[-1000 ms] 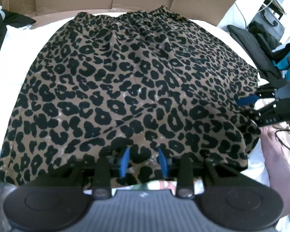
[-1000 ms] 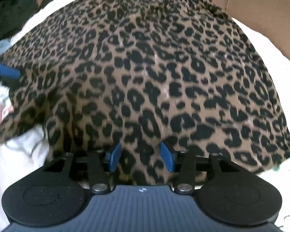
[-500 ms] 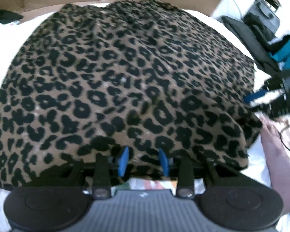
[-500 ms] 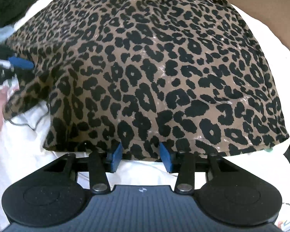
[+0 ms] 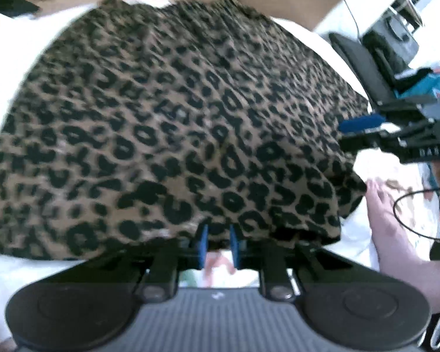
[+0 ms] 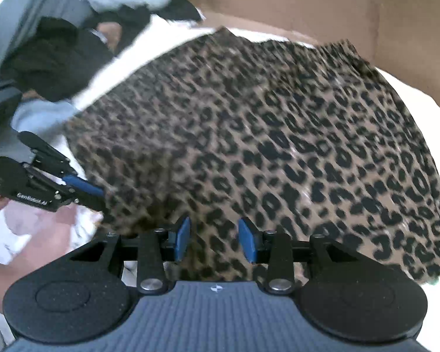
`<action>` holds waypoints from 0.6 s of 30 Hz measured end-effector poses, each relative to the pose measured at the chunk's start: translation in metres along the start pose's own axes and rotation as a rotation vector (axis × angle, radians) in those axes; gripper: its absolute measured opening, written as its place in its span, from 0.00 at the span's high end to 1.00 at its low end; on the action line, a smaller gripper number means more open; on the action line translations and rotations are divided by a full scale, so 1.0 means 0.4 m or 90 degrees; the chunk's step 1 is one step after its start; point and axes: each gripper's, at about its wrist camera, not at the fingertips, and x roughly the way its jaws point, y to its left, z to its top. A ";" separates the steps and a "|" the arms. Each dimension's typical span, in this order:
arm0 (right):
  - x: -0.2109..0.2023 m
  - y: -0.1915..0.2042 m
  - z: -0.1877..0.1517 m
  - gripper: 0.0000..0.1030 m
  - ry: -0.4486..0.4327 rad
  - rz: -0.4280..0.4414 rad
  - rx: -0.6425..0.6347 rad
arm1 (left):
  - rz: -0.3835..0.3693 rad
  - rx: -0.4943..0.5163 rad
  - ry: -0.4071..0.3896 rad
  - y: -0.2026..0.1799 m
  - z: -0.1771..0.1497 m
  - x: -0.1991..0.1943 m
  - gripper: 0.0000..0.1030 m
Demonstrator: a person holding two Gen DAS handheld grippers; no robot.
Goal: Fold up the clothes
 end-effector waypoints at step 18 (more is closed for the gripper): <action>-0.013 -0.003 -0.001 0.57 -0.004 -0.019 0.022 | 0.261 -0.109 -0.050 0.272 0.004 -0.124 0.74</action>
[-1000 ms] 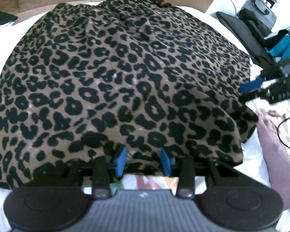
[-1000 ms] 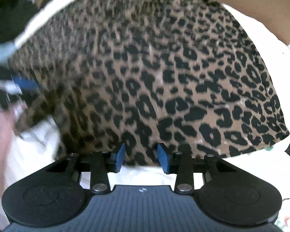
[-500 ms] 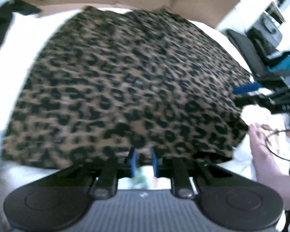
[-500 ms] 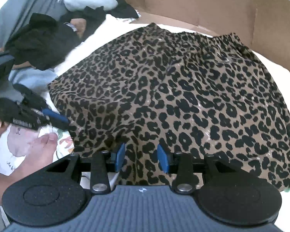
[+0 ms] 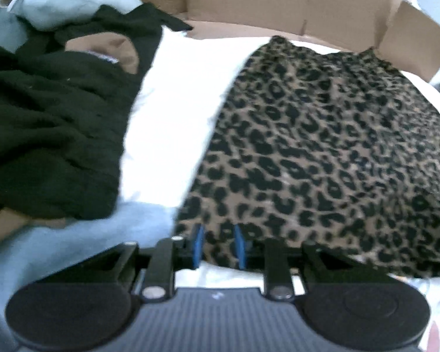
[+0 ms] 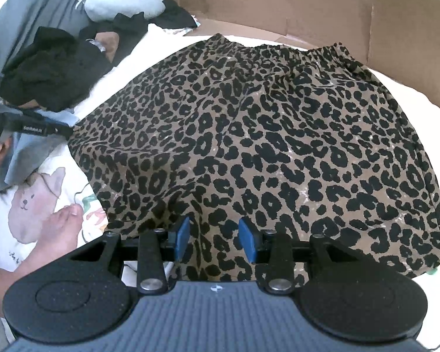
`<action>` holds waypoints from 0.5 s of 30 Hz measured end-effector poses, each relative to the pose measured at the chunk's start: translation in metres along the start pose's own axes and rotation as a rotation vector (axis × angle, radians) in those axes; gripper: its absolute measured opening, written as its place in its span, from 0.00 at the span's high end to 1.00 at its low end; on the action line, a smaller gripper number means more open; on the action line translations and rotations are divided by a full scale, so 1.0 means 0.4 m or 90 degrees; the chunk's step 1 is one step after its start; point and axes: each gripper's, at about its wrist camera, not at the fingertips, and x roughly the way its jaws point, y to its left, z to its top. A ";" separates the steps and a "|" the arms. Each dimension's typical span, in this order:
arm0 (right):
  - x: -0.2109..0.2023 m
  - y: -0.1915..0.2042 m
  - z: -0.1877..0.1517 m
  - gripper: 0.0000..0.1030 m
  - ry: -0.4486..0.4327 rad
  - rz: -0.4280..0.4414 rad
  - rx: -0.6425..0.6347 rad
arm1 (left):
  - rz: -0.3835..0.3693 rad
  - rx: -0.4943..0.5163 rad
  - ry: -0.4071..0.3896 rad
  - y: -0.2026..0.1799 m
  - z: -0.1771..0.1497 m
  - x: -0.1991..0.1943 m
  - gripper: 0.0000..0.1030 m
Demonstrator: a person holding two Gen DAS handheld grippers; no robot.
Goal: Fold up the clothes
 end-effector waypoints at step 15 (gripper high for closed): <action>0.011 -0.005 -0.015 0.56 0.009 -0.021 0.010 | 0.031 -0.039 0.055 0.029 -0.011 0.059 0.64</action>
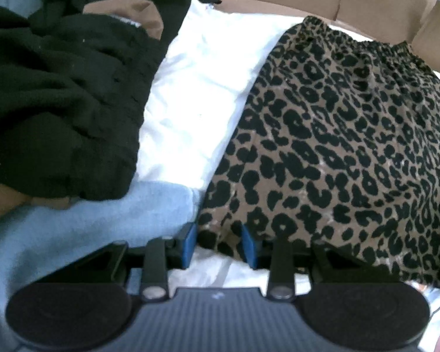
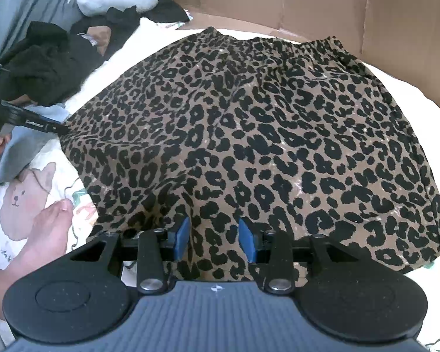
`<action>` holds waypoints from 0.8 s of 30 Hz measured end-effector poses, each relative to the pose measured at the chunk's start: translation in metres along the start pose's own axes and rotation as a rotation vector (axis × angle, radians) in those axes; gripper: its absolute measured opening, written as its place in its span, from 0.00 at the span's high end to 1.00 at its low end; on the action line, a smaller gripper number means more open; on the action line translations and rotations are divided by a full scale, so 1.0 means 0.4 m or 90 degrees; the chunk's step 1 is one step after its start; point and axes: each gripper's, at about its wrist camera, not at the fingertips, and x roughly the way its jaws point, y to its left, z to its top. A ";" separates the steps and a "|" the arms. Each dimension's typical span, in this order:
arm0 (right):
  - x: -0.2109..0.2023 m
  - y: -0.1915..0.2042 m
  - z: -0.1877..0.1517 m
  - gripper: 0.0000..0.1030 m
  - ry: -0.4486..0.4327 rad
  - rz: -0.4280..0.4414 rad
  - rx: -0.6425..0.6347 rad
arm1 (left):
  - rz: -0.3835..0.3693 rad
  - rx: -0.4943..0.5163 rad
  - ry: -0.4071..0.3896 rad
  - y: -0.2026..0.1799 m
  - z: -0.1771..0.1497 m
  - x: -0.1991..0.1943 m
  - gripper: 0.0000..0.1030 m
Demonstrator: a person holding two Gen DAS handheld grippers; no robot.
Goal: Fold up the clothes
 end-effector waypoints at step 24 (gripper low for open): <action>0.011 -0.002 -0.026 0.56 0.012 -0.005 0.001 | -0.005 0.017 -0.039 0.023 -0.022 0.051 0.56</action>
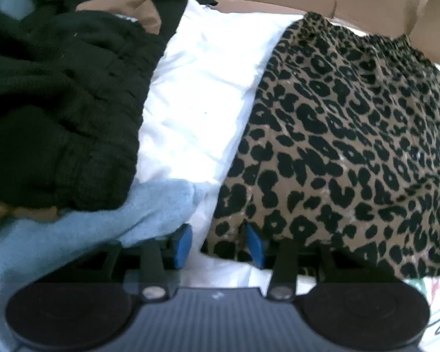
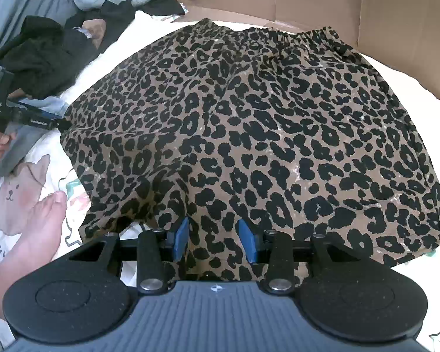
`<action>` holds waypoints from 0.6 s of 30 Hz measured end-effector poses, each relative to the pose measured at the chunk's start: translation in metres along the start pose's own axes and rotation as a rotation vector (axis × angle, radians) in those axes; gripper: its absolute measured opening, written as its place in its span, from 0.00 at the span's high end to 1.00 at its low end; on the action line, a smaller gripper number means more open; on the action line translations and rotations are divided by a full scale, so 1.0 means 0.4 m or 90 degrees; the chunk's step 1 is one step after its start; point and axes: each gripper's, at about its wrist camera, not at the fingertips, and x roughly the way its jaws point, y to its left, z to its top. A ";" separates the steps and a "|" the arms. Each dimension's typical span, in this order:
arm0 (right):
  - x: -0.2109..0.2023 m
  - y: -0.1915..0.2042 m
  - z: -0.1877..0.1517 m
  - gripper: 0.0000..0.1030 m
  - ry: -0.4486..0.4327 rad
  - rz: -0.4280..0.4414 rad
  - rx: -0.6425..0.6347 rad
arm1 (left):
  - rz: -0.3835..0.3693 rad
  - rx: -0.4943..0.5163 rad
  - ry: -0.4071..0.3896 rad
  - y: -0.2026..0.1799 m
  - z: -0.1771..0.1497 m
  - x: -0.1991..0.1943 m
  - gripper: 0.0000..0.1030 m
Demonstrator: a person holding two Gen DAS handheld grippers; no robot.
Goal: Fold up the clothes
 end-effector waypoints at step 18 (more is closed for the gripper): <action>-0.004 -0.008 -0.005 0.56 -0.004 0.000 0.007 | -0.094 -0.042 -0.021 0.019 0.006 -0.070 0.89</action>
